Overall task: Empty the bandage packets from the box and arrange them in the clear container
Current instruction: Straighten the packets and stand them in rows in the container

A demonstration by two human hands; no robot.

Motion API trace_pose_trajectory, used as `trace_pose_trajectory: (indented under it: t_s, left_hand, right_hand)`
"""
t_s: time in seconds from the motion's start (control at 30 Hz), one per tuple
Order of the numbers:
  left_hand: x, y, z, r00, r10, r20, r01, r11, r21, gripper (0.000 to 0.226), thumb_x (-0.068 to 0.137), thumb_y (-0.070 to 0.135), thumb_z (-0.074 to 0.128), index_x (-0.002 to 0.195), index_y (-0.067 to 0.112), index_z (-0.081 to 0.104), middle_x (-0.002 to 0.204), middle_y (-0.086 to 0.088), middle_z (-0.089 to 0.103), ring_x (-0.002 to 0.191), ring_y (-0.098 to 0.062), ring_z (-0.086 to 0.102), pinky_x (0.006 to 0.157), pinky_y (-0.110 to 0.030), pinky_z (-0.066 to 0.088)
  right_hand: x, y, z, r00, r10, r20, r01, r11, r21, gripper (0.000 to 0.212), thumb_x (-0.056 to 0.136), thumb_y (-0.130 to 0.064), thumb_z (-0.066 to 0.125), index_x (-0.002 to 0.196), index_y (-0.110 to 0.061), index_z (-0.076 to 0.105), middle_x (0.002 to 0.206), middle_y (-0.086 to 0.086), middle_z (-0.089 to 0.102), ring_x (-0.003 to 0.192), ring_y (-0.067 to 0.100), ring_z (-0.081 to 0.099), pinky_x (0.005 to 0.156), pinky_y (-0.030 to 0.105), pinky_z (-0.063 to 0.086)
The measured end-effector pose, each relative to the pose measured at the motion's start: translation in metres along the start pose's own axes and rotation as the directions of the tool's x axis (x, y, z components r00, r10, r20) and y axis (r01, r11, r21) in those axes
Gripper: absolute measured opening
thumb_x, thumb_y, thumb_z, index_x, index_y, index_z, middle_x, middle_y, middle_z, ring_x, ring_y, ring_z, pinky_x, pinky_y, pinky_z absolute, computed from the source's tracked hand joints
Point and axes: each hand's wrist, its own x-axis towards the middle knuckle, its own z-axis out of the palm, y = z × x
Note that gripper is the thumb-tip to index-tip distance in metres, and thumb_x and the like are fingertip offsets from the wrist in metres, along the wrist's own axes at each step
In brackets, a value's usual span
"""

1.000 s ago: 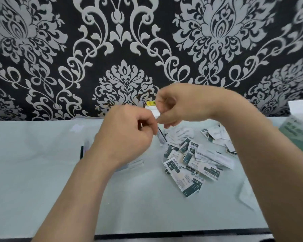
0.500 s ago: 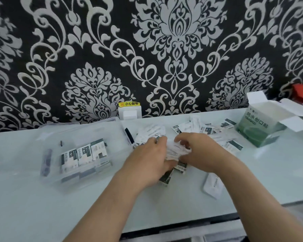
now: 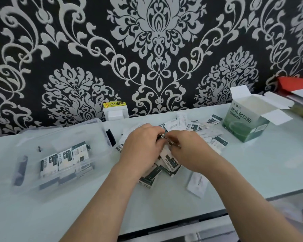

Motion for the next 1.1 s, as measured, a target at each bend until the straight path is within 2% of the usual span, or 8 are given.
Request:
trace_pose_trajectory:
  t_s: [0.17,0.3,0.47,0.6,0.7,0.83,0.97,1.1]
  left_hand:
    - [0.004,0.000,0.004,0.994,-0.017,-0.108,0.005,0.994,-0.110,0.023,0.091,0.027,0.063,0.114,0.026,0.067,0.100,0.006,0.066,0.091,-0.014,0.058,0.080,-0.024,0.043]
    - [0.007,0.004,0.008,0.991,-0.091,-0.103,0.063,0.967,-0.245,0.024,0.088,0.011,0.063,0.106,0.027,0.067,0.081,0.009,0.064,0.078,-0.016,0.060,0.077,-0.034,0.051]
    - [0.009,0.003,0.013,0.993,-0.106,-0.048,0.090,0.963,-0.255,0.027,0.093,0.013,0.057,0.114,0.030,0.061,0.087,0.010,0.062,0.084,-0.012,0.059,0.079,-0.033,0.051]
    - [0.017,-0.001,0.015,0.985,-0.149,-0.085,0.145,0.988,-0.055,0.041,0.096,0.018,0.048,0.136,0.022,0.045,0.123,-0.004,0.055,0.114,-0.021,0.049,0.093,-0.033,0.040]
    - [0.027,-0.008,0.016,0.957,-0.287,0.031,0.278,0.946,0.165,0.045,0.098,0.027,0.042,0.140,0.014,0.037,0.138,-0.013,0.045,0.126,-0.031,0.040,0.102,-0.041,0.035]
    - [0.032,-0.011,0.015,0.880,-0.443,0.168,0.388,0.877,0.283,0.045,0.097,0.029,0.043,0.139,0.019,0.034,0.133,-0.011,0.048,0.122,-0.033,0.043,0.095,-0.046,0.041]
    - [0.034,-0.011,0.015,0.912,-0.411,0.012,0.404,0.901,0.156,0.055,0.084,0.010,0.055,0.136,0.027,0.046,0.124,-0.002,0.059,0.114,-0.027,0.053,0.092,-0.042,0.046]
    - [0.034,-0.013,0.015,0.908,-0.411,-0.080,0.417,0.906,0.075,0.041,0.086,0.005,0.053,0.121,0.025,0.063,0.113,-0.004,0.067,0.104,-0.029,0.060,0.082,-0.036,0.050]
  right_hand:
    - [0.004,-0.001,-0.005,0.998,0.064,-0.028,-0.055,0.964,0.259,0.032,0.092,-0.010,0.045,0.113,-0.021,0.065,0.076,0.001,0.068,0.058,0.012,0.055,0.052,0.020,0.043]
    - [0.007,-0.004,-0.003,0.999,0.042,-0.031,-0.029,0.941,0.337,0.020,0.096,-0.015,0.047,0.092,-0.025,0.063,0.059,-0.006,0.053,0.049,0.009,0.043,0.045,0.016,0.034]
    - [0.009,0.000,0.003,0.995,0.093,-0.030,-0.085,0.977,0.197,0.031,0.095,-0.004,0.041,0.072,-0.022,0.052,0.066,0.003,0.055,0.062,0.023,0.051,0.053,0.028,0.038]
    - [0.010,0.001,0.000,0.961,0.229,-0.152,-0.193,0.956,0.219,0.022,0.090,0.001,0.041,0.085,-0.006,0.061,0.078,0.009,0.064,0.072,0.031,0.061,0.060,0.035,0.051]
    - [0.011,0.000,-0.001,0.938,0.291,-0.190,-0.216,0.916,0.337,0.025,0.088,0.001,0.037,0.087,-0.005,0.061,0.081,0.014,0.067,0.074,0.036,0.062,0.063,0.041,0.052]
    - [0.011,0.002,-0.003,0.921,0.346,-0.180,-0.239,0.866,0.440,0.025,0.089,-0.002,0.037,0.094,-0.008,0.061,0.083,0.012,0.068,0.079,0.032,0.063,0.070,0.041,0.054]
    - [0.011,0.003,-0.005,0.920,0.362,-0.147,-0.253,0.839,0.482,0.024,0.093,-0.009,0.038,0.095,-0.008,0.062,0.084,0.010,0.066,0.077,0.030,0.061,0.070,0.038,0.050]
    - [0.010,0.003,-0.009,0.918,0.362,-0.164,-0.260,0.858,0.442,0.025,0.099,-0.017,0.038,0.098,-0.006,0.060,0.091,0.004,0.063,0.083,0.024,0.057,0.075,0.035,0.047]
